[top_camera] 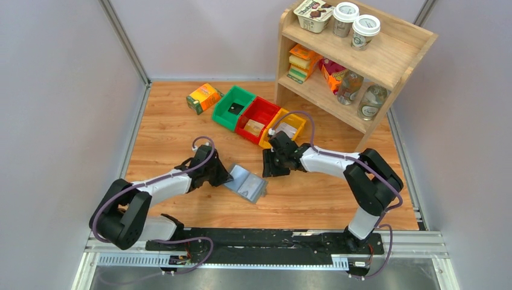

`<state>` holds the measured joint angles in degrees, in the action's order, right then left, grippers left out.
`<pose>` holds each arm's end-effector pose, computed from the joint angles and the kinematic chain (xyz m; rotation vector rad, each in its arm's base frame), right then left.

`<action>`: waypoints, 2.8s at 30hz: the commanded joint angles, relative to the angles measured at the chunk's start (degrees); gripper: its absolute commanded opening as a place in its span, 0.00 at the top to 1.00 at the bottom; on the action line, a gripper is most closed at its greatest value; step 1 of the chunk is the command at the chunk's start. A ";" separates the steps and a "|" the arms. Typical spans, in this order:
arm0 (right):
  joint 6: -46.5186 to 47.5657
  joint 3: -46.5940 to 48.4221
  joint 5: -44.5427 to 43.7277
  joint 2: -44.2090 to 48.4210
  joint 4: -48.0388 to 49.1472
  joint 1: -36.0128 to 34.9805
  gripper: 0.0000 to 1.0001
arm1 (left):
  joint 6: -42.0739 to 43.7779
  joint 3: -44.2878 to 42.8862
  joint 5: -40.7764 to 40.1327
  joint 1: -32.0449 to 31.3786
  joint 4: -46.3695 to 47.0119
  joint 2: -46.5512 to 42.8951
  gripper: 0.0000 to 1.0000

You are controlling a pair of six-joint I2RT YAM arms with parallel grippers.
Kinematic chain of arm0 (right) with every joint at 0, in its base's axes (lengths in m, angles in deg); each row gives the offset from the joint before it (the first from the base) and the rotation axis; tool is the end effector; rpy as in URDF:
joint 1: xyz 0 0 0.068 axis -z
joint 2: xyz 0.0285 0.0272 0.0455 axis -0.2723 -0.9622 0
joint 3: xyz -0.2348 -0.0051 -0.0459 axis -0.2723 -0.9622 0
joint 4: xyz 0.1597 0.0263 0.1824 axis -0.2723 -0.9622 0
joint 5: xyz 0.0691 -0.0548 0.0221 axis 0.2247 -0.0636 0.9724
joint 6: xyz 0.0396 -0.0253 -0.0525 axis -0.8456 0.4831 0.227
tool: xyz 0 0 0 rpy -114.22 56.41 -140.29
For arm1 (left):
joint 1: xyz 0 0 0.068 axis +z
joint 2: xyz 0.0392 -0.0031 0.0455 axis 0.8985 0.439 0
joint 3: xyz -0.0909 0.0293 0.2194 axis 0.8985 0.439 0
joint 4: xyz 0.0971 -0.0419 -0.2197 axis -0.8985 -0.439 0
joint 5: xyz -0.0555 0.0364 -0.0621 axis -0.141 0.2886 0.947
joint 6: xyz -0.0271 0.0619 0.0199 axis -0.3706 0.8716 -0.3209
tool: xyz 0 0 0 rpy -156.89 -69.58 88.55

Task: Take the credit cards out of the card holder
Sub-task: Open the card holder at the center of the board.

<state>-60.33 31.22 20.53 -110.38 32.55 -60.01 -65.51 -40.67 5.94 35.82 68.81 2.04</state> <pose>0.2297 0.2331 0.1166 -0.3280 2.7274 0.5851 0.2093 -0.1155 0.1074 -0.6177 2.5649 -0.6315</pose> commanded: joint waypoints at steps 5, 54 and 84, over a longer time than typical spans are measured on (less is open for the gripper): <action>4.94 1.54 -2.04 8.82 -2.02 0.26 0.45 | -11.45 4.92 6.40 -7.19 8.72 2.63 0.86; 14.44 7.79 -3.19 6.71 -15.12 -2.64 0.41 | -0.63 -1.07 6.66 -7.37 0.01 -3.88 0.50; -0.95 -2.68 -0.72 6.63 -4.12 -3.78 0.45 | -7.14 3.67 7.02 -9.30 10.12 1.67 0.92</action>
<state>-60.44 27.81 20.03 -102.65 26.89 -63.64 -70.69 -39.03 14.35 26.90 76.33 4.73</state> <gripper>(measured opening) 0.552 0.113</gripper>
